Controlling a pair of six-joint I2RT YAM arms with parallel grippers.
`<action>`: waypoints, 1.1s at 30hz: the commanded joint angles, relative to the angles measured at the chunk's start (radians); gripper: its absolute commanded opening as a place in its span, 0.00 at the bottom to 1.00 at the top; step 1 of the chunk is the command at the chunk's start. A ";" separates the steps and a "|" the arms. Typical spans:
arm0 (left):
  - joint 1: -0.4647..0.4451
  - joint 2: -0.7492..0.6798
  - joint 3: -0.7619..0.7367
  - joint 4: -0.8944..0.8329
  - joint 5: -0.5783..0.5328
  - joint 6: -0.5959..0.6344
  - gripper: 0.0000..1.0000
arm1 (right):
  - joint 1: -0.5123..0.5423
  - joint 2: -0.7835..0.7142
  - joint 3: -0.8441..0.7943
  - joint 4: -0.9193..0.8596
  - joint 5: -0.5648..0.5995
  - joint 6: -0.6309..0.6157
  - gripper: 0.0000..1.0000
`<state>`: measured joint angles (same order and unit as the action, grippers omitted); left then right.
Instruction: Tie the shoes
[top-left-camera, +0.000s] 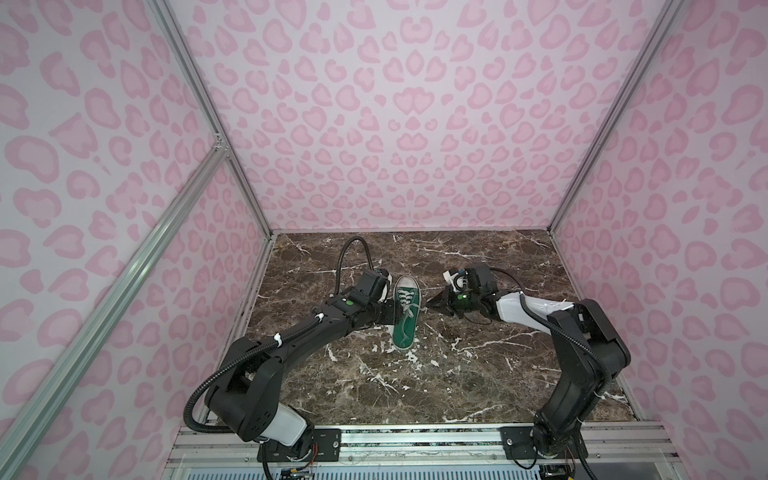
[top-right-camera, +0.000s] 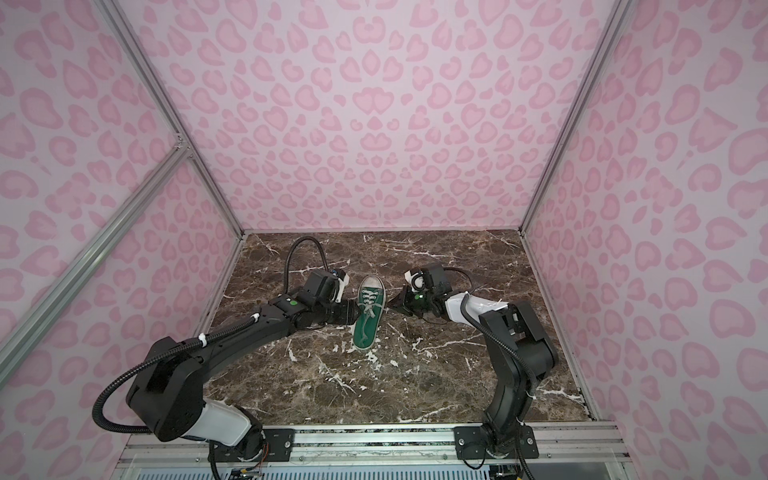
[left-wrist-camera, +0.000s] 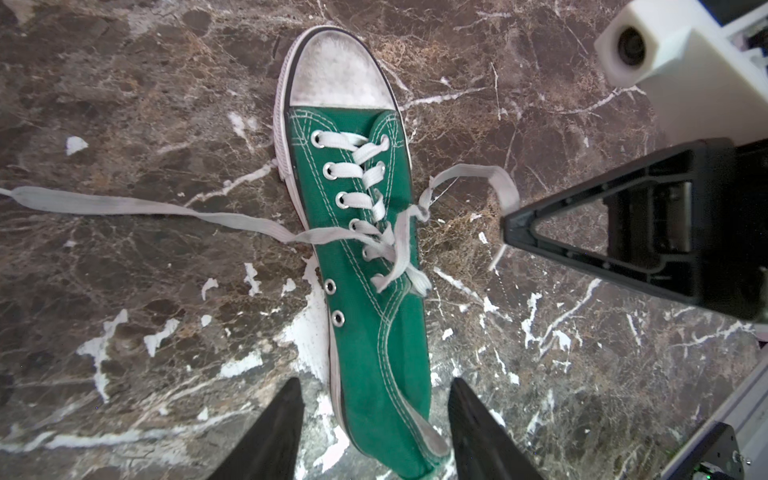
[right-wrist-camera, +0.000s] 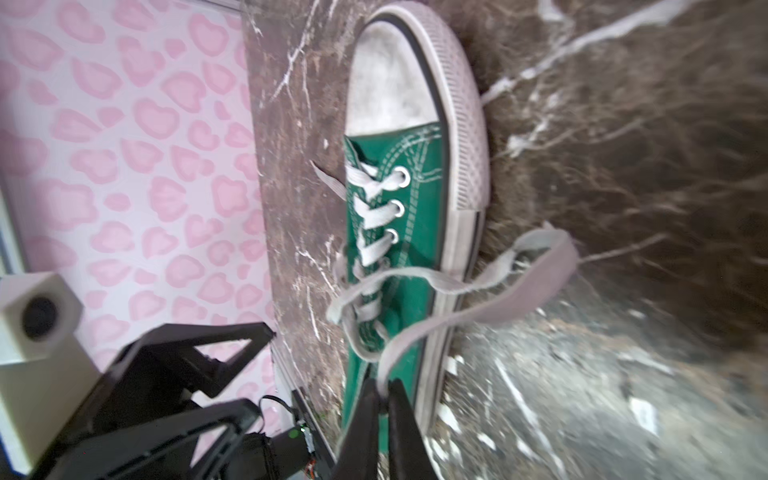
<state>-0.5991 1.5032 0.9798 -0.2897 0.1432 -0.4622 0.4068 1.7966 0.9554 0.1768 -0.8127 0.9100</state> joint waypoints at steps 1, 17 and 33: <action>0.002 0.005 -0.011 0.032 0.030 -0.015 0.58 | 0.018 0.041 -0.004 0.235 -0.020 0.164 0.09; 0.000 0.028 -0.050 0.130 0.127 -0.071 0.56 | 0.024 0.116 -0.001 0.256 -0.012 0.179 0.09; -0.002 0.068 -0.062 0.167 0.157 -0.086 0.54 | 0.033 0.162 -0.012 0.308 -0.076 0.216 0.09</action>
<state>-0.6022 1.5646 0.9203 -0.1581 0.2886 -0.5407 0.4366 1.9450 0.9443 0.4484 -0.8619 1.1149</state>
